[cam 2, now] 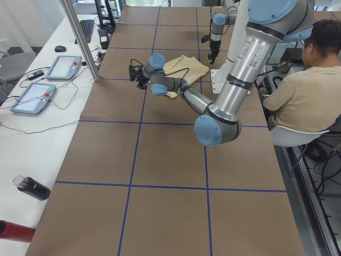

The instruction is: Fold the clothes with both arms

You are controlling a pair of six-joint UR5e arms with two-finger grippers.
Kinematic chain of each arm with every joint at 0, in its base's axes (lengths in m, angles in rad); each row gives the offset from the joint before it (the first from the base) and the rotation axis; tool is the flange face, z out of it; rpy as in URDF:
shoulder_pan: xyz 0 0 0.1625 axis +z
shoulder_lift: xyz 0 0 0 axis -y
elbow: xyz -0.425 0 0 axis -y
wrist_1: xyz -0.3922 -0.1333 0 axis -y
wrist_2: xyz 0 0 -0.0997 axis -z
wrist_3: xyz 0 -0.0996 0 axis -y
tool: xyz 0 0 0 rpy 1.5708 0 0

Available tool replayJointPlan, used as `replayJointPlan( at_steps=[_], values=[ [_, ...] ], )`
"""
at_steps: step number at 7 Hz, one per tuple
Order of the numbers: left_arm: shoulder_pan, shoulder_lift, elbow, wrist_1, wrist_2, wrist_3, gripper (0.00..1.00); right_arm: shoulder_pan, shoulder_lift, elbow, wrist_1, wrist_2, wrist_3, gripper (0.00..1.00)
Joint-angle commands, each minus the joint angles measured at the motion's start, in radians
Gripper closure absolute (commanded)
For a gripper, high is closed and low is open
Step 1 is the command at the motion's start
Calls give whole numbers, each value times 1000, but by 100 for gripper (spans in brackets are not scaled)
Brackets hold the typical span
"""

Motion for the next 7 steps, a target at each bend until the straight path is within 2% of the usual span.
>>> replayJointPlan(
  at_steps=[1,2,3,4,5,7],
  values=[
    [63,64,-92,17,-13,-60,57,104,-15,52,-5,-5,-1,0],
    [112,67,-90,33,1,-92,55,252,-9,46,-6,89,-10,0],
    [181,67,-89,64,77,-113,53,406,2,19,-5,208,-85,0],
    [244,92,-86,69,152,-113,44,509,27,-23,-3,255,-218,0],
    [296,95,-78,70,191,-110,44,528,50,-88,-3,260,-252,0],
    [344,124,-80,63,217,-99,46,544,85,-159,3,260,-257,0]
  ],
)
